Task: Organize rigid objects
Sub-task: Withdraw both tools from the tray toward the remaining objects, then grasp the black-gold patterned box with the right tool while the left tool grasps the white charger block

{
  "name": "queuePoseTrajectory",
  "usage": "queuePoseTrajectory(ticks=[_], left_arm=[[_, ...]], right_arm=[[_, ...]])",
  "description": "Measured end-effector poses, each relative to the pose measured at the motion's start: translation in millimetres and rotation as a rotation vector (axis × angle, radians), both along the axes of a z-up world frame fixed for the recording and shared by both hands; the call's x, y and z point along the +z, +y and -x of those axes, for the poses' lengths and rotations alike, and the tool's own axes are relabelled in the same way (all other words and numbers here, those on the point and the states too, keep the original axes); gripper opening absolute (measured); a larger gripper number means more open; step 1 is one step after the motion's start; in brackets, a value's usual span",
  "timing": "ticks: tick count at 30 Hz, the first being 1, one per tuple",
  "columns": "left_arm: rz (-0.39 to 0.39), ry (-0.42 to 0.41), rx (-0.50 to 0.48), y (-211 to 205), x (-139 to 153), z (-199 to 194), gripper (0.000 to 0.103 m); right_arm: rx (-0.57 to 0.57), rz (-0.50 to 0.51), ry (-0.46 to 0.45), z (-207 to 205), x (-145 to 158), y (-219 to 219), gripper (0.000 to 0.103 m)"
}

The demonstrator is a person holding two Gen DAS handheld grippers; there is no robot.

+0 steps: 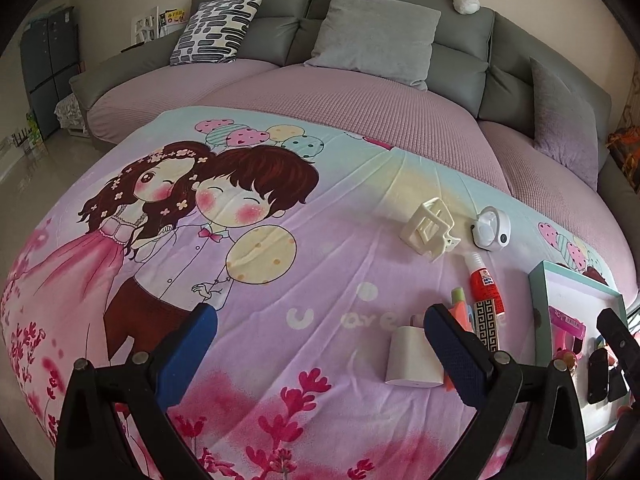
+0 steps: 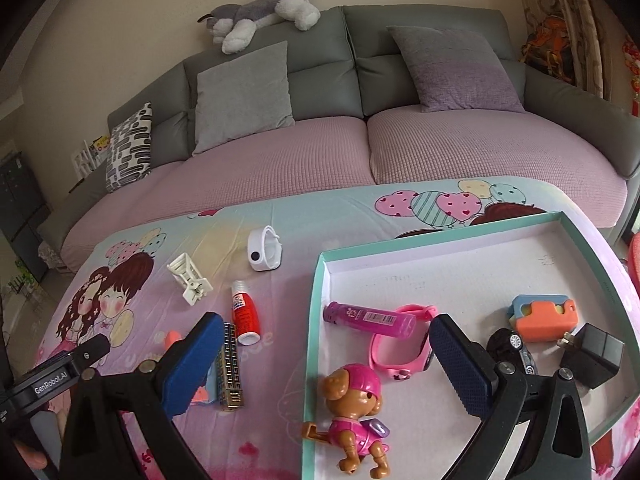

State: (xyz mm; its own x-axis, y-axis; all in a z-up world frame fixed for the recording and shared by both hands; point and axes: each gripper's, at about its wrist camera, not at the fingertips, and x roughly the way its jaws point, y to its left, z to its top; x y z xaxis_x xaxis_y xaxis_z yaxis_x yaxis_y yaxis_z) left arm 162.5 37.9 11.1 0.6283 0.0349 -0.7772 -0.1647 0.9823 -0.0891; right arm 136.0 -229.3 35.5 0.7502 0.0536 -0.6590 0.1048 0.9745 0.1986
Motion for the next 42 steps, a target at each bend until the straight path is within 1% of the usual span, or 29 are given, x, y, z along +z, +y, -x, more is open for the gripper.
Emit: queuePoseTrajectory(ticks=[5, 10, 12, 17, 23, 26, 30, 32, 34, 35, 36, 42], left_arm=[[0.034, 0.045, 0.004, 5, -17, -1, 0.103], [0.027, 0.076, 0.001, 3, -29, -3, 0.103], [0.027, 0.083, 0.008, 5, -32, -3, 0.103], [0.024, 0.092, 0.001, 6, -39, -4, 0.103], [0.025, 0.110, -0.009, 2, -48, -7, 0.103], [0.024, 0.118, -0.011, 0, -51, -8, 0.103], [0.031, 0.119, -0.013, -1, -52, -8, 0.103], [0.025, 0.115, -0.015, -2, -51, -8, 0.103], [0.023, 0.115, -0.016, -3, -51, -8, 0.103], [0.023, 0.115, -0.016, -3, -51, -8, 0.103], [0.024, 0.114, -0.017, -3, -50, -8, 0.103], [0.026, 0.110, -0.042, -9, -48, -8, 0.103]], right_arm=[[0.071, 0.001, 0.038, -10, -13, 25, 0.103], [0.114, 0.005, 0.059, -16, -24, 43, 0.102], [0.130, 0.000, 0.061, -17, -26, 48, 0.095], [0.161, 0.007, 0.080, -20, -33, 60, 0.085], [0.190, 0.005, 0.104, -24, -43, 72, 0.084], [0.199, 0.002, 0.119, -26, -48, 75, 0.079], [0.195, -0.002, 0.131, -28, -52, 75, 0.078], [0.193, -0.009, 0.134, -28, -53, 73, 0.076], [0.191, -0.011, 0.139, -29, -55, 72, 0.075], [0.192, -0.012, 0.143, -29, -56, 72, 0.074], [0.193, -0.012, 0.147, -30, -57, 72, 0.069], [0.193, -0.007, 0.161, -31, -62, 73, 0.061]])
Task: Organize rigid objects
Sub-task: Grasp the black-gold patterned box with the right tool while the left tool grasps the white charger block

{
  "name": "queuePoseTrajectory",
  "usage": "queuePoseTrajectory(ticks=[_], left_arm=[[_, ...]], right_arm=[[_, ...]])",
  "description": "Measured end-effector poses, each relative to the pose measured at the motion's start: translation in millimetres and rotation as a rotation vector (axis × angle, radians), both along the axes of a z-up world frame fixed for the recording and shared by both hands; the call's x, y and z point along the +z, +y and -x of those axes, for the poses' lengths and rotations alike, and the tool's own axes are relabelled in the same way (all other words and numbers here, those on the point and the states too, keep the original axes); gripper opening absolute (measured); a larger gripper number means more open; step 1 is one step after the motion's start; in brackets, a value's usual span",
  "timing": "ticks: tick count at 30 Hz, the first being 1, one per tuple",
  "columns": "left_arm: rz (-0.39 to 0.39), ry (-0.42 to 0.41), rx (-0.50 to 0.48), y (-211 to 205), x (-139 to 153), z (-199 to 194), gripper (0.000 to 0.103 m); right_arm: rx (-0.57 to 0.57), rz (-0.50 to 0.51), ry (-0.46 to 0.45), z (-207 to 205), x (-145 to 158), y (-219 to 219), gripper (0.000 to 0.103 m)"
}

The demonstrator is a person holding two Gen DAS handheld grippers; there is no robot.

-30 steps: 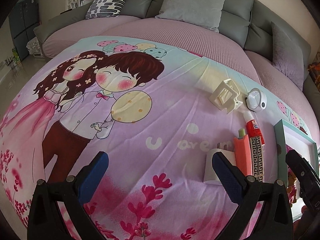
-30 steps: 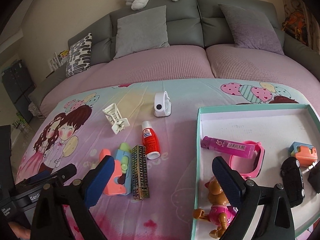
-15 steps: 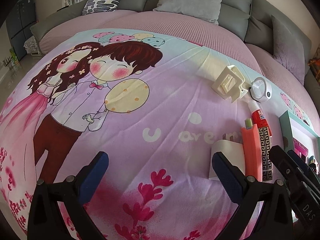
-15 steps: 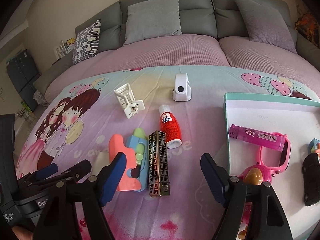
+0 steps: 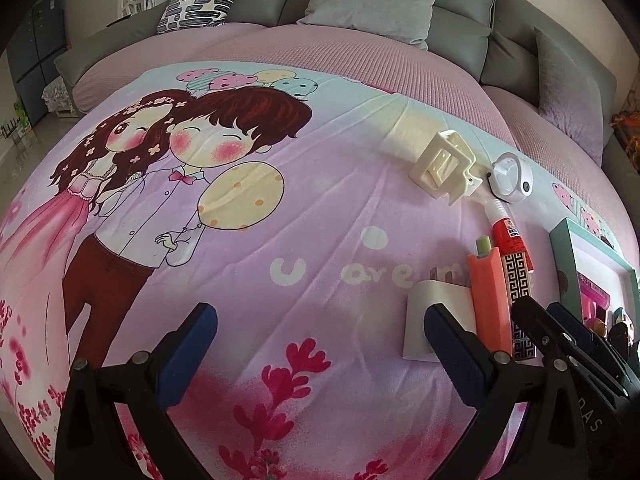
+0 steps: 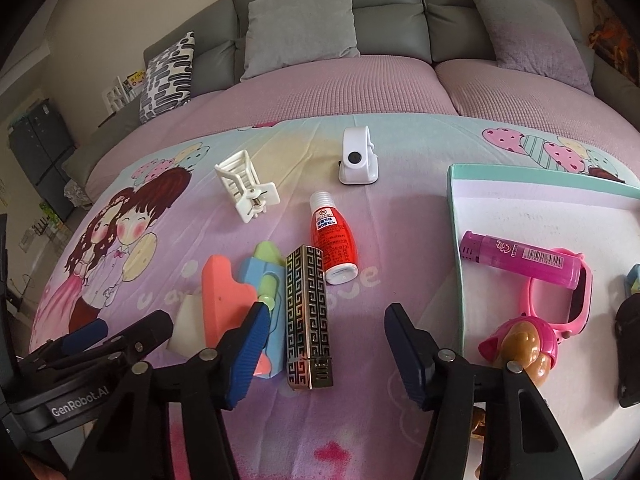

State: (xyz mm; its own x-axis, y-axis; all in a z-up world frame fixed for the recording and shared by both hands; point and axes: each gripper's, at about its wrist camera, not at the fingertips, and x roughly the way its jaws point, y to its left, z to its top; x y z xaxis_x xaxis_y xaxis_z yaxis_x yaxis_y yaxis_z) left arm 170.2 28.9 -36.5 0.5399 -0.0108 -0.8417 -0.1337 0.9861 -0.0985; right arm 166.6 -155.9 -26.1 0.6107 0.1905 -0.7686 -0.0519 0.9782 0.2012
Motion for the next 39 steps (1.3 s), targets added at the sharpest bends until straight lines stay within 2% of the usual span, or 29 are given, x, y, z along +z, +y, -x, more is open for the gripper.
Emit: queuePoseTrajectory(ticks=[8, 23, 28, 33, 39], left_arm=[[-0.005, 0.000, -0.060, -17, -1, 0, 0.103], [-0.002, 0.022, -0.182, -40, -9, -10, 0.103], [-0.081, 0.025, -0.135, -34, -9, -13, 0.103], [-0.114, 0.045, -0.061, -9, -13, -18, 0.103], [-0.131, 0.029, -0.094, -2, -11, -23, 0.103]], right_arm=[[-0.012, 0.001, -0.001, 1, 1, -5, 0.046], [-0.076, -0.020, -0.035, 4, 14, -31, 0.045], [-0.045, -0.010, -0.038, 4, 14, -23, 0.045], [-0.003, 0.009, -0.043, 4, 13, -12, 0.045], [0.022, 0.053, -0.012, -1, 2, -2, 0.045]])
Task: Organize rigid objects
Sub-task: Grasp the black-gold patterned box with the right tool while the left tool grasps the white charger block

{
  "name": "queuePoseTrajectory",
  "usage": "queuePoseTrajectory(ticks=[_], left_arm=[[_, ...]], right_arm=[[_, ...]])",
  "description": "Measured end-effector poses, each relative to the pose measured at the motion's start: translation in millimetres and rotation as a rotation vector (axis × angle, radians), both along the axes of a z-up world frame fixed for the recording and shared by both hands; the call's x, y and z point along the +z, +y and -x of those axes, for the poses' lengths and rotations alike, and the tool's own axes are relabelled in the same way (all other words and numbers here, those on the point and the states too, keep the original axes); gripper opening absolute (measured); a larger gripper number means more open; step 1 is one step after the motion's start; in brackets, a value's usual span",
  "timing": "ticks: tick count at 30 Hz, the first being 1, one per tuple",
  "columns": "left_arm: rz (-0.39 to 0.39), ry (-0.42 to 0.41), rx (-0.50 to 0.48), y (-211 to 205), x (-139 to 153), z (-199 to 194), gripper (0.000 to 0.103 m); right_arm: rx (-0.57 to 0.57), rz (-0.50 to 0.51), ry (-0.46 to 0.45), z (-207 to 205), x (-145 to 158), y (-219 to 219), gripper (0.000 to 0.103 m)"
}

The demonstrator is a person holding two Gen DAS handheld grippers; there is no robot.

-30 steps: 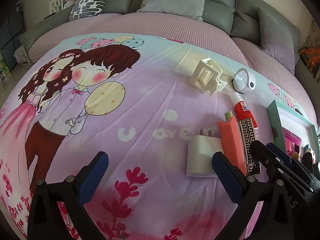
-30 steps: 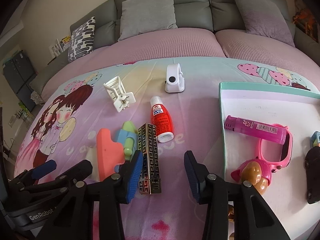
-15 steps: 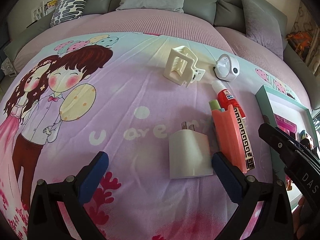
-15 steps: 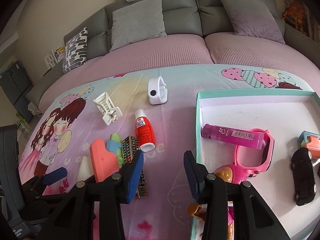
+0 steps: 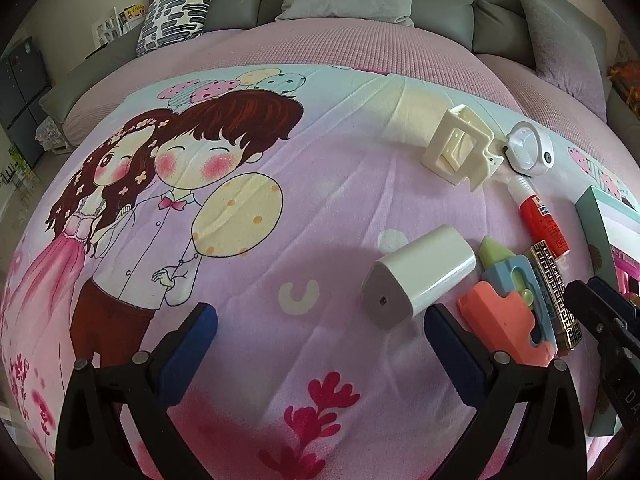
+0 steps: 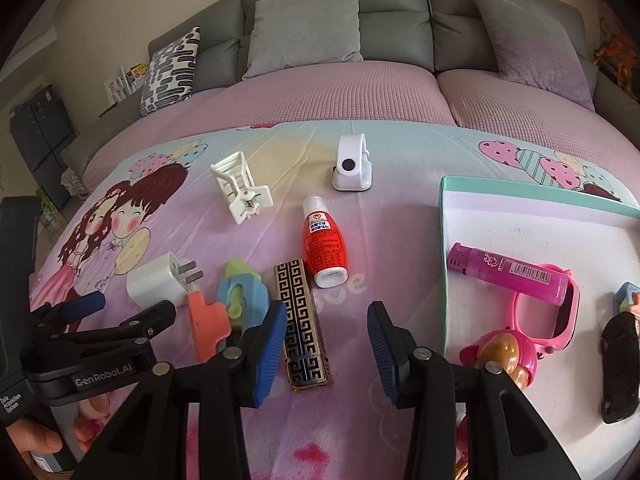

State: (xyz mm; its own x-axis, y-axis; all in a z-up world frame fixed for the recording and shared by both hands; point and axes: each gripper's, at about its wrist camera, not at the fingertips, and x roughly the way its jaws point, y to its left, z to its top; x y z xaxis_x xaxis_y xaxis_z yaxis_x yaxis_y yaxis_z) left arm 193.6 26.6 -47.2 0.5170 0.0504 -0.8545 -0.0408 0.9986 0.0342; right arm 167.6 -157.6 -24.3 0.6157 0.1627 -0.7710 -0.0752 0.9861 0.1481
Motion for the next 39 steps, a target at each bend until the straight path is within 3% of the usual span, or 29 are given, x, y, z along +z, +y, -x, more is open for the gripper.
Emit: queuePoseTrajectory(ticks=[5, 15, 25, 27, 29, 33, 39], left_arm=[[0.007, -0.002, -0.062, -11, 2, -6, 0.103], [0.014, -0.007, -0.094, -17, -2, -17, 0.100], [0.024, -0.024, -0.149, -25, 3, -12, 0.048], [0.022, -0.023, -0.150, -25, 3, -12, 0.048], [0.025, -0.025, -0.149, -25, 4, -12, 0.048], [0.058, -0.029, -0.135, -21, 6, -8, 0.047], [0.091, -0.045, -0.126, -19, 14, -2, 0.047]], right_arm=[[0.016, 0.013, 0.010, -1, -4, 4, 0.047], [0.037, 0.060, 0.014, -2, -6, 11, 0.051], [0.044, 0.123, 0.009, -3, -11, 19, 0.051], [0.045, 0.132, 0.004, -3, -12, 19, 0.050], [0.047, 0.128, 0.002, -3, -11, 19, 0.048], [0.011, 0.097, 0.002, -4, -8, 9, 0.022], [-0.001, 0.025, -0.022, 1, 4, -4, 0.022]])
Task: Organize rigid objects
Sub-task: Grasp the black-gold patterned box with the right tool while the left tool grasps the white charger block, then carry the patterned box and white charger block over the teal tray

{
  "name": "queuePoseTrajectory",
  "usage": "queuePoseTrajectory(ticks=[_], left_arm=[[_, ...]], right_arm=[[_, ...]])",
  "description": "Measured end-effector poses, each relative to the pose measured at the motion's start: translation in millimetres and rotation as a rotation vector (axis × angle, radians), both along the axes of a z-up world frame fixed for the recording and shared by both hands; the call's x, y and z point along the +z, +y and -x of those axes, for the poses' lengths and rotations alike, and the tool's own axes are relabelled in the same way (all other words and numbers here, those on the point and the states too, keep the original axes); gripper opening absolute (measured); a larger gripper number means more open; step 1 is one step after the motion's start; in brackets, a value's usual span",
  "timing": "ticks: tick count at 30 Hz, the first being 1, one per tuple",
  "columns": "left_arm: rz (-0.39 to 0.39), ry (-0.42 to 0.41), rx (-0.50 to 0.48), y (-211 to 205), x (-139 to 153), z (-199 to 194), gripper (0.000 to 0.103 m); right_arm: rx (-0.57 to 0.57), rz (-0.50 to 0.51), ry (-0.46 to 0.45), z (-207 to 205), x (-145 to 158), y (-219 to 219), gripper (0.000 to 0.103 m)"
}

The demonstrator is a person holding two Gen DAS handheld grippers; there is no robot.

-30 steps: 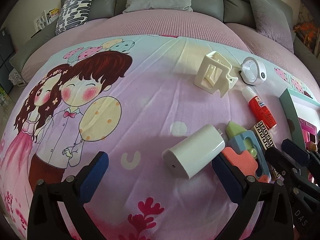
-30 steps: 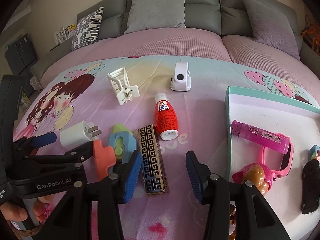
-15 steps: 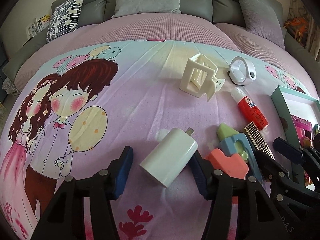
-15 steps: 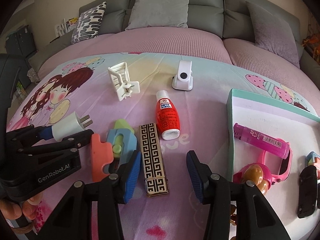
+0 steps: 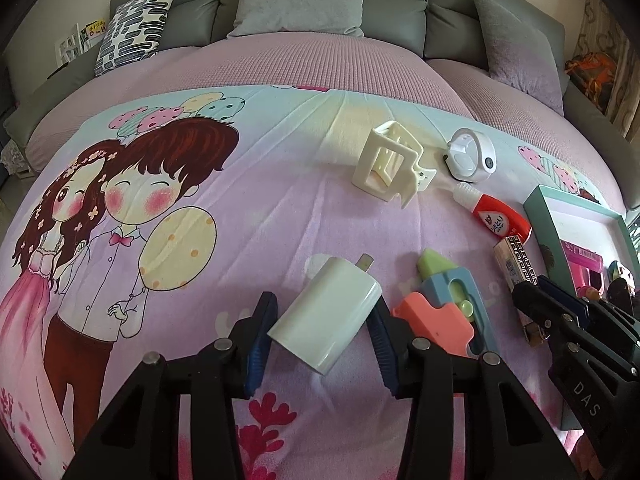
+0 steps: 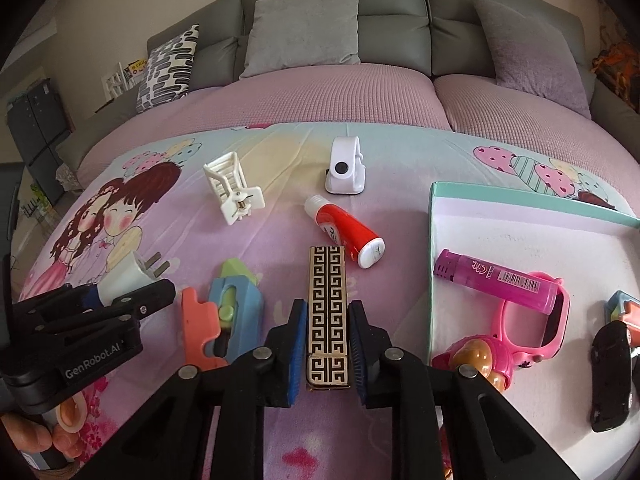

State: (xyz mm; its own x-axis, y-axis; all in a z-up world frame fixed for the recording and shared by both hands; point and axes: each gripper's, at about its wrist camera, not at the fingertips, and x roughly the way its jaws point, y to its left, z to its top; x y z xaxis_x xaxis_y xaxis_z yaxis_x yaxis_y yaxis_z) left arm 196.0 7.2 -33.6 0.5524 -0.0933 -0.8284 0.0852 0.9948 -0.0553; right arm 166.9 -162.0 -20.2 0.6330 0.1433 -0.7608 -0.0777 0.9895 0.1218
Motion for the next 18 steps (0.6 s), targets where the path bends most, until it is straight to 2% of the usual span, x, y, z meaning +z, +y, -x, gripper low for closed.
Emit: queuePoseTrajectory(ticks=[5, 11, 18], left_arm=[[0.021, -0.032, 0.017, 2, 15, 6, 0.047], [0.044, -0.121, 0.026, 2, 52, 14, 0.047], [0.085, -0.194, -0.026, -23, 85, 23, 0.047]], right_arm=[[-0.004, -0.022, -0.056, 8, 19, -5, 0.022], [-0.062, -0.052, -0.161, 25, 54, -27, 0.022], [-0.180, -0.056, -0.162, 31, 63, -72, 0.022]])
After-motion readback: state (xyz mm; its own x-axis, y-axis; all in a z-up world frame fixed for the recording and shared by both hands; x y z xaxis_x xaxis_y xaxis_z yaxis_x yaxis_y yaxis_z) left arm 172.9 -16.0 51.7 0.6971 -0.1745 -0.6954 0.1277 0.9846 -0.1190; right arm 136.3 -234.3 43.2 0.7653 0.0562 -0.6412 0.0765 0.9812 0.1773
